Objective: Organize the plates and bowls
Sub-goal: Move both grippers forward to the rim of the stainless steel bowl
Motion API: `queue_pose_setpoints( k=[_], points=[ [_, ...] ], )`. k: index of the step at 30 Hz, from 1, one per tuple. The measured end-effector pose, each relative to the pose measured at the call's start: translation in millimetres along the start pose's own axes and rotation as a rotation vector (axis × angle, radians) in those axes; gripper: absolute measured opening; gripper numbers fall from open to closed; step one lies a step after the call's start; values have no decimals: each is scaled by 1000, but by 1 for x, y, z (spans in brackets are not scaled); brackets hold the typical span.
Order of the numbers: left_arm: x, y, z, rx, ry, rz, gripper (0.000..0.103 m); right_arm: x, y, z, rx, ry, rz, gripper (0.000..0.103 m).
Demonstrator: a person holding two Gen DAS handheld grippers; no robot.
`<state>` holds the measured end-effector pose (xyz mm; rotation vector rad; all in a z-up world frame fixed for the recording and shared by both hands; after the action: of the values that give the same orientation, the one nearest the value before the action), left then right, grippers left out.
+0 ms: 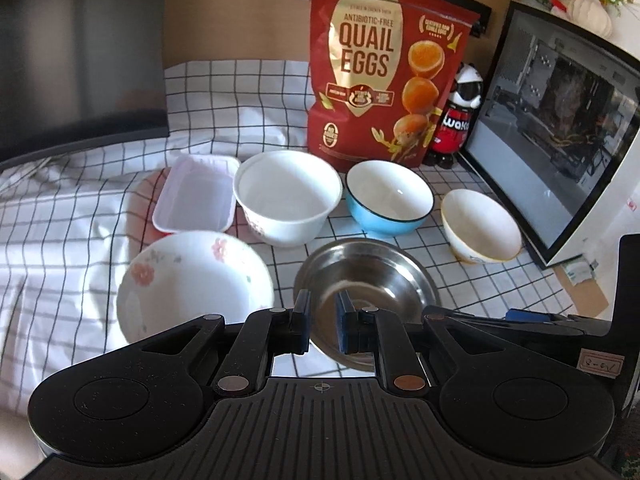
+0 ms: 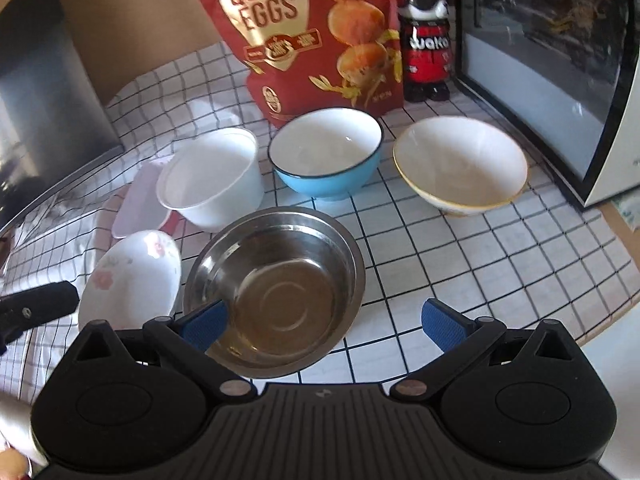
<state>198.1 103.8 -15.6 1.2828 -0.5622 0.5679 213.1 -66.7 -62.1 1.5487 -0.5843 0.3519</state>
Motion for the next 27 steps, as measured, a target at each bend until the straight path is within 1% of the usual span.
queue_pose_setpoints(
  k=[4, 8, 11, 14, 17, 18, 20, 23, 24, 25, 26, 27],
  points=[
    [10, -14, -3, 26, -56, -21, 15, 0, -14, -1, -29, -23, -25, 103],
    [17, -34, -2, 40, -68, -60, 15, 4, -27, 4, -48, -22, -50, 103],
    [23, -49, 3, 48, -69, -80, 15, 12, -37, 10, -53, 15, -48, 103],
    [26, -66, 8, 70, -52, -90, 15, 22, -53, 17, -37, 76, -33, 103],
    [27, -83, 9, 76, 1, -123, 15, 33, -79, 23, -5, 152, -44, 103],
    [25, -87, 7, 58, 21, -134, 15, 36, -87, 24, 7, 173, -54, 103],
    [21, -94, -1, -8, 68, -131, 16, 41, -101, 28, 36, 206, -73, 103],
    [17, -105, -26, -93, 167, -135, 16, 47, -111, 35, 90, 212, -94, 103],
    [16, -108, -34, -106, 203, -146, 16, 48, -115, 37, 111, 213, -107, 103],
    [14, -110, -40, -102, 235, -150, 16, 49, -118, 38, 129, 213, -116, 103],
    [13, -110, -50, -78, 263, -148, 16, 49, -122, 38, 145, 217, -126, 103],
    [11, -110, -57, -40, 265, -149, 16, 48, -126, 38, 156, 225, -139, 103]
  ],
)
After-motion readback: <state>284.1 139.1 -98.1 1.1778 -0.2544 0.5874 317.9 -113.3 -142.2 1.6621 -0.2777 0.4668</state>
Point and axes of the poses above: each gripper's, at about its wrist camera, not at the fingertips, and y roughly against the way its jaws point, z to its right, x to its top, the point moved 2 cm from there along -y, roughly the way its jaws point, and after that the axes turned 6 degrees about -x, right-handed, at the moved point
